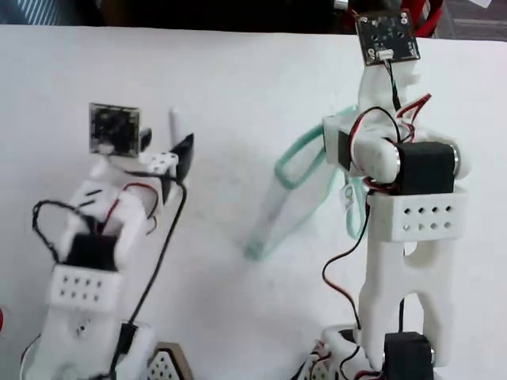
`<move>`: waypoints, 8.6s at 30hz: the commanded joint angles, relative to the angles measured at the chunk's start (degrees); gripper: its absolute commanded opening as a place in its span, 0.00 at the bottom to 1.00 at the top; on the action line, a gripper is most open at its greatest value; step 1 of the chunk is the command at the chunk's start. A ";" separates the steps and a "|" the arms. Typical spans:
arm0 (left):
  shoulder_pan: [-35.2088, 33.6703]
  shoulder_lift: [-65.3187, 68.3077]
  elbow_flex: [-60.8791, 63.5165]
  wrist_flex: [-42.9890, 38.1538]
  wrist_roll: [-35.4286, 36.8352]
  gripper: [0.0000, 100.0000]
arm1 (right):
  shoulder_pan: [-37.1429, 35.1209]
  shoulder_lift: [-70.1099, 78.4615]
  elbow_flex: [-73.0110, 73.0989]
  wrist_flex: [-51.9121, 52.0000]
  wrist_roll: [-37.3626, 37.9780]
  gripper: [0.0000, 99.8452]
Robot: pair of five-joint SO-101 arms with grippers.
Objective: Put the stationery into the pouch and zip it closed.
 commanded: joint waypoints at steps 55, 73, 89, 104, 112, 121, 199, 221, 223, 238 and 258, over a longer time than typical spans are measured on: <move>11.47 59.30 -114.90 67.43 5.01 0.02 | -2.86 0.40 5.01 -2.07 0.62 0.07; 36.97 -14.46 -18.81 -6.68 5.01 0.02 | -2.51 0.40 6.42 -1.98 0.62 0.07; 37.23 -7.78 -18.64 -23.21 1.05 0.02 | -2.42 0.40 6.68 -2.07 0.62 0.07; 34.95 4.09 -11.60 -31.82 3.69 0.02 | 1.19 0.31 6.51 -2.07 0.70 0.07; 34.59 4.00 -7.56 -25.85 3.69 0.04 | 1.10 0.31 6.42 -2.07 0.70 0.07; 36.26 -12.70 -14.51 3.69 12.57 0.21 | 0.92 0.31 6.51 -2.15 0.70 0.07; 33.89 -0.48 16.26 -30.15 -0.53 0.02 | -4.79 -48.40 66.81 -51.21 0.00 0.10; 33.80 -0.31 16.26 -30.51 -0.79 0.02 | -3.30 -58.68 59.87 -43.21 5.63 0.02; 33.80 -0.31 16.26 -30.51 -0.79 0.02 | -4.18 -62.37 56.70 -39.25 5.63 0.02; 33.63 -0.31 16.35 -30.15 -0.70 0.02 | -25.36 -48.48 26.20 -9.10 14.33 0.02; 33.80 -0.48 17.49 -29.98 -0.70 0.02 | -11.21 -52.62 55.65 -32.92 2.99 0.23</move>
